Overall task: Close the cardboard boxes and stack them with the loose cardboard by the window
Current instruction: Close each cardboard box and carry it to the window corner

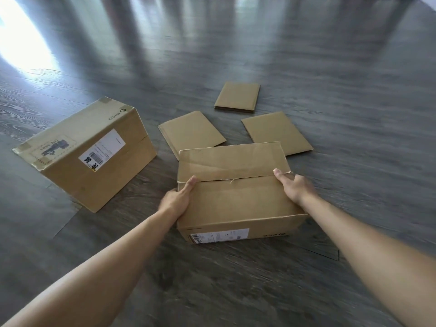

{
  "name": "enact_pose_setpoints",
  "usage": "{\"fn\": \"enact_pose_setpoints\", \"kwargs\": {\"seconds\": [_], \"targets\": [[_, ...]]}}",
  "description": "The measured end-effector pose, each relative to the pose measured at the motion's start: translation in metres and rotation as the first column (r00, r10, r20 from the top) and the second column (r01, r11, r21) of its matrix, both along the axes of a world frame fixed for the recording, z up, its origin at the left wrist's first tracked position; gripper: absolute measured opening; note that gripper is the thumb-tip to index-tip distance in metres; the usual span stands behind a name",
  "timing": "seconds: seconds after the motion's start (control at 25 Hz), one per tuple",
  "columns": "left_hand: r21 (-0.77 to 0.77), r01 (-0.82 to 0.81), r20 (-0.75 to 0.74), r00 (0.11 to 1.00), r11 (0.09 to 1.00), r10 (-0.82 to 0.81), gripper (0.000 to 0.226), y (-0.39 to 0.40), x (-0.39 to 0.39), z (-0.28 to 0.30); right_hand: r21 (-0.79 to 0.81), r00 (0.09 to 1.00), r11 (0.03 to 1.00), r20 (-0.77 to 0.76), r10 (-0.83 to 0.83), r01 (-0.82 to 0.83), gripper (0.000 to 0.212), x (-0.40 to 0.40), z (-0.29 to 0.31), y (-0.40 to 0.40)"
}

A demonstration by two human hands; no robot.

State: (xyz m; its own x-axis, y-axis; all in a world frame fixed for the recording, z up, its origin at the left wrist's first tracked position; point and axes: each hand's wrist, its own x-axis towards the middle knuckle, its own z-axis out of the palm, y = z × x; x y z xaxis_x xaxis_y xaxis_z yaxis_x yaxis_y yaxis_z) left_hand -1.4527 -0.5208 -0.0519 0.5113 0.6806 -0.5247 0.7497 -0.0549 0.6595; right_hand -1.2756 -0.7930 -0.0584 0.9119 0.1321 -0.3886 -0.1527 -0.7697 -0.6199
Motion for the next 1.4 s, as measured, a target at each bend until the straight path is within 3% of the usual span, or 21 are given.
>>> {"fn": "enact_pose_setpoints", "kwargs": {"seconds": [0.4, 0.64, 0.72, 0.88, 1.04, 1.24, 1.4], "targets": [[-0.124, -0.041, 0.123, 0.991, 0.991, 0.056, 0.075, -0.006, -0.019, 0.029, 0.103, 0.999, 0.994, 0.013, -0.031, 0.030, 0.100, -0.020, 0.006, -0.010], [-0.110, -0.065, 0.328, 0.940, 0.992, 0.098, 0.054, -0.007, 0.013, 0.123, 0.390, 0.982, 0.914, 0.099, -0.163, 0.112, 0.067, -0.003, 0.076, -0.009], [-0.061, -0.036, 0.340, 0.939, 0.998, 0.055, 0.057, -0.011, 0.025, 0.174, 0.386, 0.972, 0.916, 0.155, -0.178, 0.106, 0.069, -0.002, 0.128, -0.019], [0.006, 0.081, 0.347, 0.935, 0.997, -0.078, 0.052, -0.043, 0.044, 0.309, 0.454, 0.953, 0.880, 0.180, -0.242, 0.138, 0.052, 0.002, 0.274, -0.065], [-0.041, 0.097, 0.352, 0.933, 0.994, -0.077, 0.063, -0.099, 0.055, 0.457, 0.436, 0.944, 0.876, 0.144, -0.296, 0.208, 0.062, 0.002, 0.432, -0.127], [-0.078, 0.118, 0.342, 0.936, 0.990, -0.085, 0.039, -0.195, 0.058, 0.665, 0.411, 0.911, 0.853, 0.112, -0.398, 0.322, 0.072, -0.017, 0.633, -0.222], [-0.090, 0.160, 0.366, 0.923, 0.983, -0.117, 0.036, -0.249, 0.060, 0.756, 0.391, 0.871, 0.829, 0.120, -0.476, 0.400, 0.063, -0.037, 0.723, -0.276]]}}
